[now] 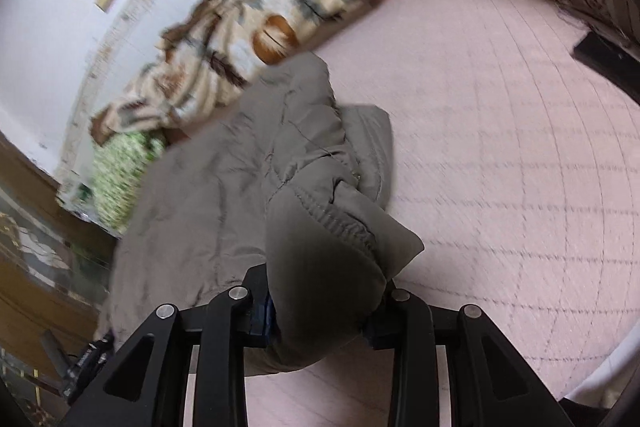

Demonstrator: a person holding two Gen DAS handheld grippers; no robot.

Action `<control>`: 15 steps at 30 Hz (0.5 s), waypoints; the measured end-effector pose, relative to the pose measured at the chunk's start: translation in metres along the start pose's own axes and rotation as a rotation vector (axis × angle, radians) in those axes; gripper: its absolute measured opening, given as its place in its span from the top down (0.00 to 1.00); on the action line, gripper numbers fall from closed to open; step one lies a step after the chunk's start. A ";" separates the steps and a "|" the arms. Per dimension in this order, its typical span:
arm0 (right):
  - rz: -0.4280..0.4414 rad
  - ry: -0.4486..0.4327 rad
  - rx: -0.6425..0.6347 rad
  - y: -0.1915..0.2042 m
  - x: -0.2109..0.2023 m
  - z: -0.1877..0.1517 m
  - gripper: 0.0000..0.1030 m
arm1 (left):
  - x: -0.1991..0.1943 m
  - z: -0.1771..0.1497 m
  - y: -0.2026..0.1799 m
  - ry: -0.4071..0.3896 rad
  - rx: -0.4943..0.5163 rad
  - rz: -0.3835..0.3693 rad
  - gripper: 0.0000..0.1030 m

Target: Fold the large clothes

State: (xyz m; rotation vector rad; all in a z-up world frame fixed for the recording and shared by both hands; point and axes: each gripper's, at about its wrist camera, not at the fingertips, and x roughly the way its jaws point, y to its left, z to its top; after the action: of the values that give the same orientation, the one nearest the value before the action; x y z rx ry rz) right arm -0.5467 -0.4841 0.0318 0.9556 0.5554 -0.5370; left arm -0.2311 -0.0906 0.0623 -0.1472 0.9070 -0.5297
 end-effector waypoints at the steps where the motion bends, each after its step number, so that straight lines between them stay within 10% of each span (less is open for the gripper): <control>1: -0.001 0.008 0.013 -0.005 0.003 -0.001 0.61 | 0.002 -0.002 0.002 -0.002 -0.007 0.003 0.40; 4: 0.000 0.031 0.058 -0.018 0.009 -0.003 0.53 | 0.009 -0.006 0.011 -0.014 -0.038 0.038 0.18; 11: 0.030 0.057 0.135 -0.033 -0.025 -0.008 0.43 | -0.035 -0.013 0.020 -0.084 -0.065 0.109 0.16; 15: -0.124 -0.116 -0.041 -0.010 -0.076 -0.019 0.42 | -0.078 -0.022 -0.011 -0.241 0.093 0.194 0.16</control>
State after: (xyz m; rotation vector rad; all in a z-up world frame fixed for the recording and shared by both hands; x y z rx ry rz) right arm -0.6127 -0.4593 0.0663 0.8486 0.5217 -0.6856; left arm -0.2916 -0.0593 0.1078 -0.0364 0.6517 -0.3634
